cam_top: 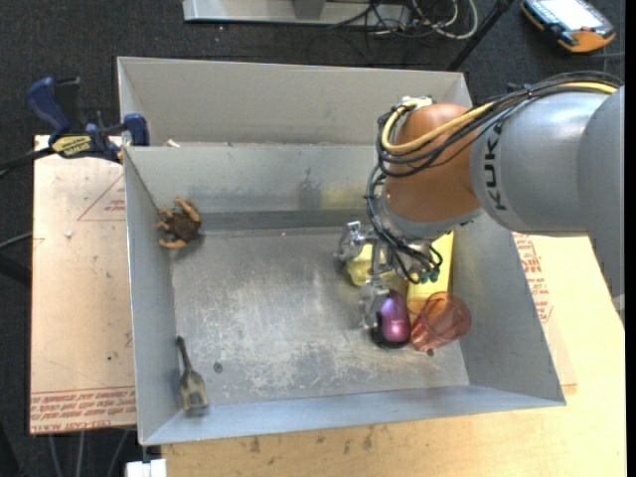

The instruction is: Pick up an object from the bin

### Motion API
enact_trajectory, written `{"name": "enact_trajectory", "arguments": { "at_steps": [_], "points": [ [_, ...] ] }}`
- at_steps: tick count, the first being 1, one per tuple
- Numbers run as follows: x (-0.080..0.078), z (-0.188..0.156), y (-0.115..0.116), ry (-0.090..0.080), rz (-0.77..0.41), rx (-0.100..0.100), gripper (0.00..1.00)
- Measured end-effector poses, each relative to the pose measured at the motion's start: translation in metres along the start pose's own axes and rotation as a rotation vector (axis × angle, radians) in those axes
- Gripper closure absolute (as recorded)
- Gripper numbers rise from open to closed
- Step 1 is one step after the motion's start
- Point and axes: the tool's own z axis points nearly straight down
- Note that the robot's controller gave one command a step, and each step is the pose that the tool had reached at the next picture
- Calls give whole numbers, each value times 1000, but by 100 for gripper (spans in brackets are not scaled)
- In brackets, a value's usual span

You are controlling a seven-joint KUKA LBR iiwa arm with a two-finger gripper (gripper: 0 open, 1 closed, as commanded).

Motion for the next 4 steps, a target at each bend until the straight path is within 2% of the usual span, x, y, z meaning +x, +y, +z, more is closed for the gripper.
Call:
{"name": "enact_trajectory", "arguments": {
  "at_steps": [1,2,3,4],
  "points": [
    [-13,6,-22,-4,26,2,0],
    [-17,8,-39,-8,-199,1,0],
    [-3,10,-76,-14,-167,2,100],
    [-3,10,-76,-14,-167,2,100]
  ]
}}
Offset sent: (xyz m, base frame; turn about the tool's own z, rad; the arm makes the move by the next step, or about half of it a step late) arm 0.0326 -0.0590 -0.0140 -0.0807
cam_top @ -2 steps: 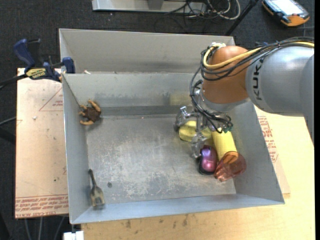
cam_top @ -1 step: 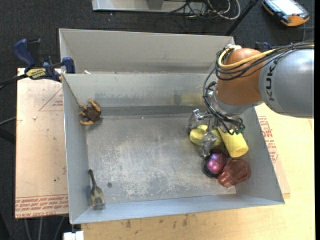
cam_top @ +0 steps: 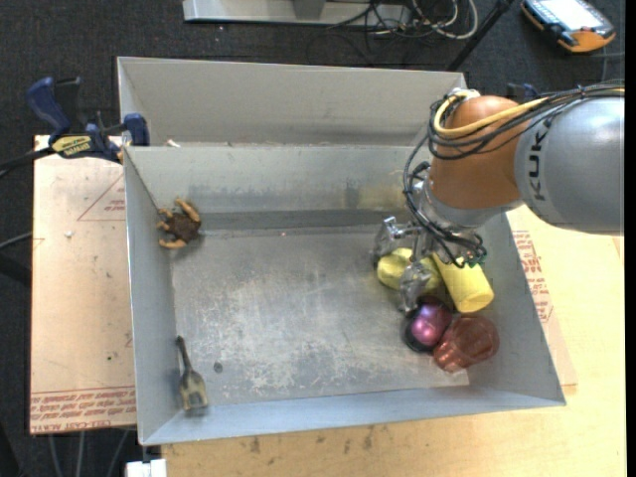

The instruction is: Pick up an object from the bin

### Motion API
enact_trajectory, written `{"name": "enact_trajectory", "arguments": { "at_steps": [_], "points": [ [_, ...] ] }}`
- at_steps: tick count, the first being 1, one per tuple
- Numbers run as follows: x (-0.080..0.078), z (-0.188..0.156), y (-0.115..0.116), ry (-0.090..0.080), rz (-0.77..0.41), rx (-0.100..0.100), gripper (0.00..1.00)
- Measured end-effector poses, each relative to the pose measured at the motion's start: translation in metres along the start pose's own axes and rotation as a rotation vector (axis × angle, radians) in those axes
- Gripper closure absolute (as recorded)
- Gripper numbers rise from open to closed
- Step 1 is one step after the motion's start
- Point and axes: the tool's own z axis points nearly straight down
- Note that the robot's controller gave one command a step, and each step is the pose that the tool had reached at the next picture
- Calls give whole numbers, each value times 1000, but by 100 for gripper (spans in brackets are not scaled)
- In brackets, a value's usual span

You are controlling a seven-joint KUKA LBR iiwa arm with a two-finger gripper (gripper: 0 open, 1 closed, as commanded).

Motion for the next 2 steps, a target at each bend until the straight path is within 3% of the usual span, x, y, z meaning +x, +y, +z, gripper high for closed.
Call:
{"name": "enact_trajectory", "arguments": {
  "at_steps": [1,2],
  "points": [
    [-1,-6,-13,10,-127,-5,100],
    [32,-132,-4,11,-288,-2,100]
  ]
}}
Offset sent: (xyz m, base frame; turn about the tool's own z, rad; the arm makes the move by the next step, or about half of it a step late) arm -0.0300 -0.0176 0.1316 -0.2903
